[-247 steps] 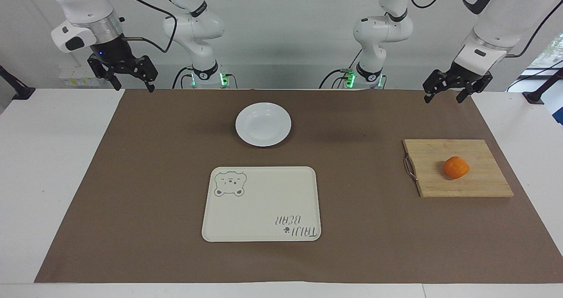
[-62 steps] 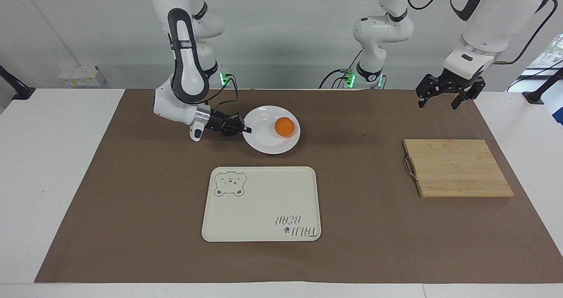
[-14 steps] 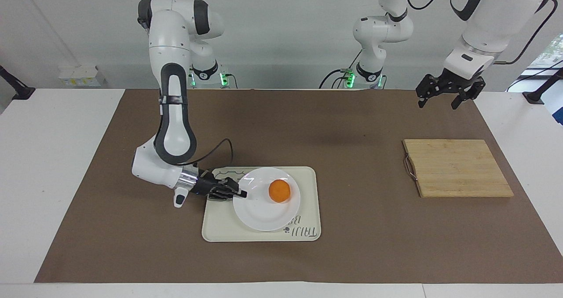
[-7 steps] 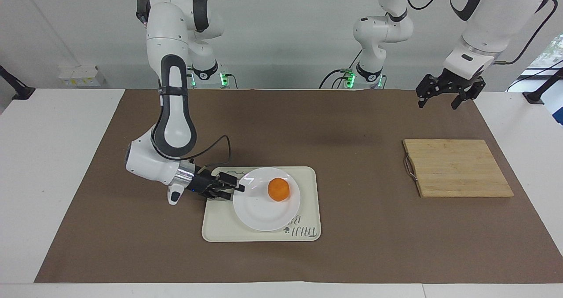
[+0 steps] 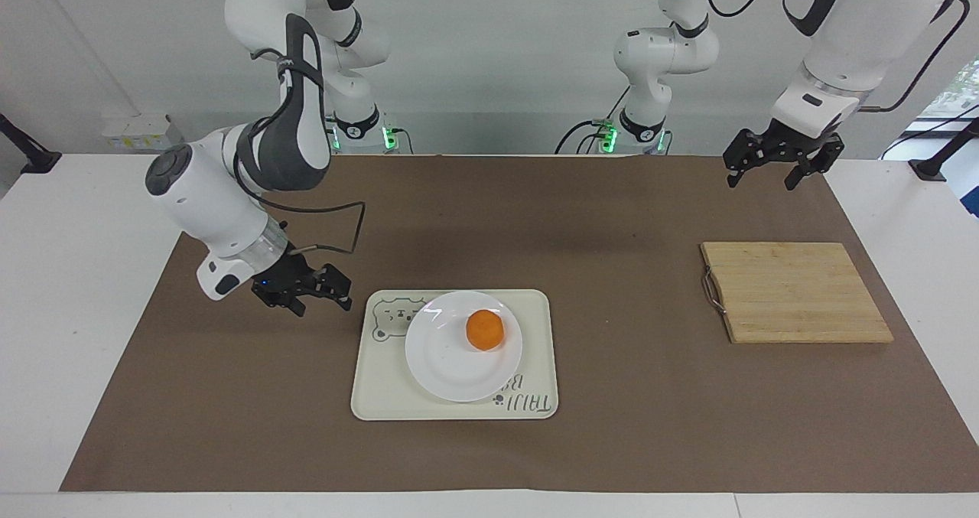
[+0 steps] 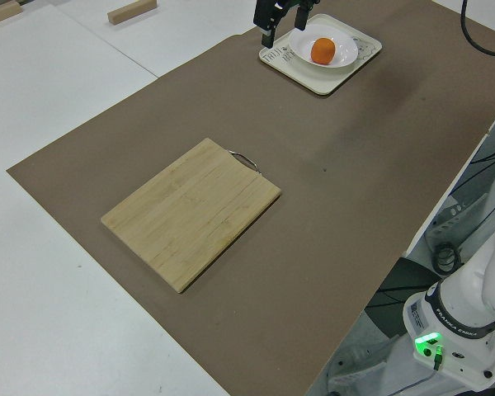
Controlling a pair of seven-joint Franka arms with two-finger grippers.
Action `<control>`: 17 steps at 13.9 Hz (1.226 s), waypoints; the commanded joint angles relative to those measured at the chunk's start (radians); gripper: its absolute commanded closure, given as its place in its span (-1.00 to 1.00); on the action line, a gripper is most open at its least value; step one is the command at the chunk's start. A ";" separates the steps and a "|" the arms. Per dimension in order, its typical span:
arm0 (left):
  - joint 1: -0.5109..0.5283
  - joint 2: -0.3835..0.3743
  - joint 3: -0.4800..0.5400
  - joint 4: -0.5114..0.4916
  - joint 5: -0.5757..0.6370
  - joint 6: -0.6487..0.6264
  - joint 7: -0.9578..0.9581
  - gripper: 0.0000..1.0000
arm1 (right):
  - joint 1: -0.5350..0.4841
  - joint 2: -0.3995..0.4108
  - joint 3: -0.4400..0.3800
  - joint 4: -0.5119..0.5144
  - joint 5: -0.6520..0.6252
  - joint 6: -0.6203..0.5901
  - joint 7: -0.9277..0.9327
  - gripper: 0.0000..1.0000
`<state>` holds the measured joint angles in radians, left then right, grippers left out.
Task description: Place orange and plate with both arms
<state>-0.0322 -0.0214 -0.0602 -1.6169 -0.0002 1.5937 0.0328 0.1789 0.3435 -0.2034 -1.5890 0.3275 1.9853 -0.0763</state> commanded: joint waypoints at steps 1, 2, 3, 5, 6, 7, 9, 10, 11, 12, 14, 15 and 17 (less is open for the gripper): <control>0.011 -0.017 -0.006 -0.020 0.014 0.002 0.007 -1.00 | -0.010 -0.056 -0.004 -0.009 -0.086 -0.066 0.038 -1.00; 0.011 -0.017 -0.006 -0.020 0.014 0.002 0.007 -1.00 | -0.013 -0.073 -0.016 -0.009 -0.114 -0.089 0.036 -1.00; 0.011 -0.015 -0.006 -0.020 0.014 0.002 0.007 -1.00 | -0.015 -0.093 -0.019 -0.009 -0.148 -0.117 0.036 -1.00; 0.011 -0.017 -0.006 -0.020 0.014 0.002 0.007 -1.00 | -0.033 -0.138 -0.021 -0.009 -0.183 -0.169 0.038 -1.00; 0.011 -0.017 -0.006 -0.020 0.014 0.002 0.007 -1.00 | -0.044 -0.155 -0.022 -0.009 -0.192 -0.195 0.036 -1.00; 0.011 -0.017 -0.006 -0.020 0.014 0.002 0.007 -1.00 | -0.053 -0.172 -0.024 -0.009 -0.209 -0.212 0.038 -1.00; 0.011 -0.017 -0.006 -0.020 0.014 0.002 0.007 -1.00 | -0.075 -0.205 -0.022 -0.009 -0.234 -0.252 0.038 -1.00; 0.011 -0.017 -0.006 -0.020 0.014 0.002 0.007 -1.00 | -0.075 -0.227 -0.024 -0.009 -0.235 -0.272 0.038 -1.00; 0.011 -0.017 -0.006 -0.020 0.014 0.002 0.007 -1.00 | -0.078 -0.247 -0.025 -0.006 -0.237 -0.292 0.038 -1.00; 0.011 -0.017 -0.006 -0.020 0.014 0.002 0.007 -1.00 | -0.082 -0.267 -0.027 -0.006 -0.246 -0.308 0.038 -1.00; 0.011 -0.017 -0.006 -0.020 0.014 0.002 0.007 -1.00 | -0.082 -0.302 -0.027 -0.005 -0.258 -0.338 0.038 -1.00; 0.011 -0.017 -0.006 -0.020 0.014 0.002 0.007 -1.00 | -0.082 -0.316 -0.031 -0.005 -0.258 -0.354 0.038 -1.00; 0.011 -0.017 -0.006 -0.020 0.014 0.002 0.007 -1.00 | -0.082 -0.342 -0.034 -0.003 -0.274 -0.371 0.033 -1.00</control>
<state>-0.0322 -0.0214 -0.0602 -1.6169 -0.0002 1.5937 0.0328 0.0985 0.0315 -0.2379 -1.5849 0.0892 1.6329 -0.0606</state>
